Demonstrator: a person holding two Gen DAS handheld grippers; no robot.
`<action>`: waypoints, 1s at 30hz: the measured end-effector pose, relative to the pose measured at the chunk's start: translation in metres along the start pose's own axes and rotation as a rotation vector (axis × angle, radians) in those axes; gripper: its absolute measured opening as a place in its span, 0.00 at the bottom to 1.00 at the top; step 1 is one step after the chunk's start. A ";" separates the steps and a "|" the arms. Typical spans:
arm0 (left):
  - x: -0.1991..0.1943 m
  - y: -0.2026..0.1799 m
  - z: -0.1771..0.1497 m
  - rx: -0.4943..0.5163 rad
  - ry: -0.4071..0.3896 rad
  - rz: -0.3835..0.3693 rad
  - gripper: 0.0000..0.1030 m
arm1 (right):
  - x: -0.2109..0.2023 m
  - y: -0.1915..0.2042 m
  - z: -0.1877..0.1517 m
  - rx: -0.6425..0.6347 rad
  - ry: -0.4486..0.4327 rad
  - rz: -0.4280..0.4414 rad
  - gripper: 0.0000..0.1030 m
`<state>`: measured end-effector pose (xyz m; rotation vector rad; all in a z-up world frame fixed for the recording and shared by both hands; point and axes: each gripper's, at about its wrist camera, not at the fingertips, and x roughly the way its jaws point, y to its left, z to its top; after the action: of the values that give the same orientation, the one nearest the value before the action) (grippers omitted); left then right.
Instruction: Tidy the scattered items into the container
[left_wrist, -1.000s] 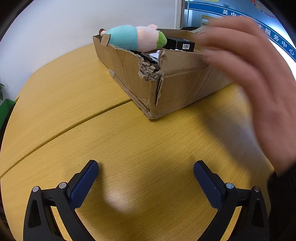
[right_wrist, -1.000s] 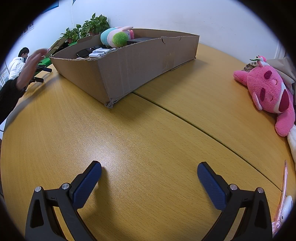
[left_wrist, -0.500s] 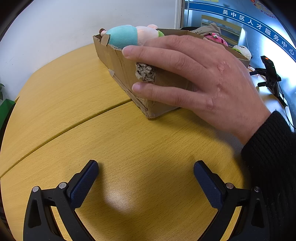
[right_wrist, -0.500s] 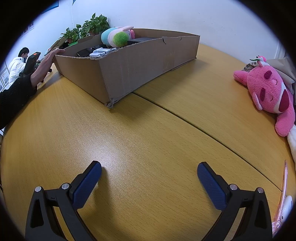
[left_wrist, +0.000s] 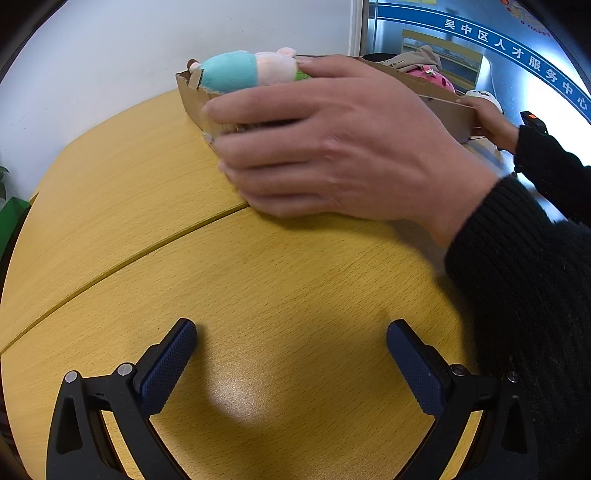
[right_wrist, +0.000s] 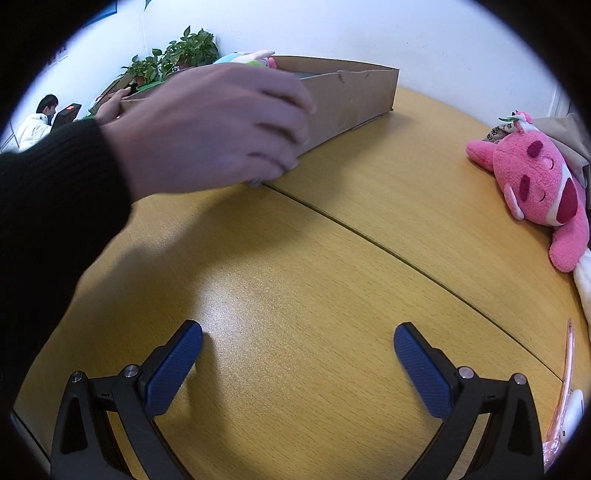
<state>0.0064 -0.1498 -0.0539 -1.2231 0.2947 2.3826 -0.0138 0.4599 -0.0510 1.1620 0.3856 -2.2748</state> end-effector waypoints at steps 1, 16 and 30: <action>0.001 0.001 0.001 0.000 0.000 0.000 1.00 | 0.000 0.000 0.000 0.000 0.000 0.000 1.00; 0.003 0.005 0.009 -0.001 0.000 0.001 1.00 | -0.005 0.002 -0.002 0.000 -0.002 0.001 1.00; 0.001 -0.001 0.011 -0.001 -0.002 0.003 1.00 | -0.004 0.002 0.001 0.003 -0.001 0.000 1.00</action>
<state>-0.0017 -0.1449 -0.0489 -1.2218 0.2956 2.3863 -0.0108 0.4591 -0.0472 1.1620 0.3818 -2.2768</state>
